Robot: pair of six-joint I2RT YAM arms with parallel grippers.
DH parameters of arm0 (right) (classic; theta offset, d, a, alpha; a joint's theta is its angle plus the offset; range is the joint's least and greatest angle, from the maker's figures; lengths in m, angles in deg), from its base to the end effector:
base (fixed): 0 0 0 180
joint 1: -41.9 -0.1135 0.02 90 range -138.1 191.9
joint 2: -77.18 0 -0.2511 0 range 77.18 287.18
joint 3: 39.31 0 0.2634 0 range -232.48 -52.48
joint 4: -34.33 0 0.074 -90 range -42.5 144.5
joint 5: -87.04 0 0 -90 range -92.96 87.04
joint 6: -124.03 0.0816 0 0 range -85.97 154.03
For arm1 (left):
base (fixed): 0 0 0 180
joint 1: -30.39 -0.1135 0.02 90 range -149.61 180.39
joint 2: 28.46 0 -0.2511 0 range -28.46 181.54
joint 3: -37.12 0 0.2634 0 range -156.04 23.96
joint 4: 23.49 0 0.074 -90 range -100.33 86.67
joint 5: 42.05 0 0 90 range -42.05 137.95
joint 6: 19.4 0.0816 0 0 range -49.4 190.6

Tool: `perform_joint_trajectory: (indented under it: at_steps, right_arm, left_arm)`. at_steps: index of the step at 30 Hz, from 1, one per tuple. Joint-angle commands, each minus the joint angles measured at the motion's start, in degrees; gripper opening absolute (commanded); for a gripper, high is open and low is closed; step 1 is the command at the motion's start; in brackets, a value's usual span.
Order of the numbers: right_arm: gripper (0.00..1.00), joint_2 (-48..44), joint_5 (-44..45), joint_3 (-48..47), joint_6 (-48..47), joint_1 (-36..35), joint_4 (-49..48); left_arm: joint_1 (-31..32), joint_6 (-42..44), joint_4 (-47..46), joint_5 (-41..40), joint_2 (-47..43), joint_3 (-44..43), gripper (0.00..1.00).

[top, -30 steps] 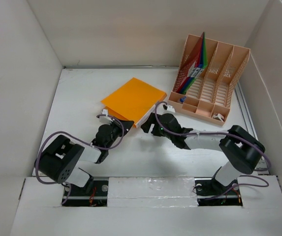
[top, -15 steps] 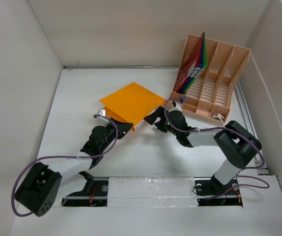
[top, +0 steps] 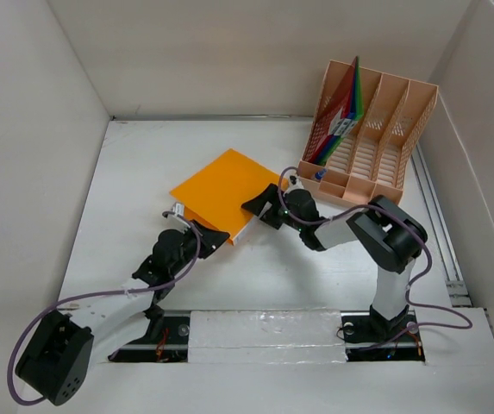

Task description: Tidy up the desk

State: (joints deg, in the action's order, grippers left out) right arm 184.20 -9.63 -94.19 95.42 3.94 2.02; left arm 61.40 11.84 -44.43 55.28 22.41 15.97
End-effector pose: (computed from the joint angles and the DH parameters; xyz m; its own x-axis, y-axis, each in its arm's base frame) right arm 0.3103 0.2541 0.0930 -0.7401 0.5286 -0.4159 -0.0990 0.5260 0.8447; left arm 0.2033 -0.1343 0.1540 -0.5971 -0.6305 -0.4959 0.2092 0.4744 -0.8551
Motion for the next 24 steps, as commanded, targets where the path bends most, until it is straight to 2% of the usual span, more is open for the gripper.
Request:
perform_joint_trajectory:
  at_steps: [1, 7, 13, 22, 24]
  right_arm:
    - [0.88, 2.74, -2.29, -3.98, 2.59, -0.89, -7.77]
    - [0.84, 5.91, -1.15, -5.92, 4.79, -1.42, -10.16]
    - [0.73, 7.85, -1.15, -7.5, 5.85, -2.64, -12.26]
    - [0.44, 9.08, -3.08, -8.74, 5.32, -3.79, -16.31]
    - [0.33, 9.43, -4.39, -9.0, 5.15, -3.79, -16.66]
  left_arm:
    - [-0.24, 2.16, 2.2, 2.07, -2.87, -0.27, 0.0]
    - [-0.24, 4.0, 8.87, 2.07, -6.66, -1.24, 0.0]
    - [-0.24, 4.8, 12.66, 2.51, -8.68, -1.33, 0.0]
    - [-0.24, 6.73, 16.18, 1.46, -11.41, -3.26, 0.0]
    - [-0.24, 6.56, 15.92, 0.84, -11.76, -2.12, 0.0]
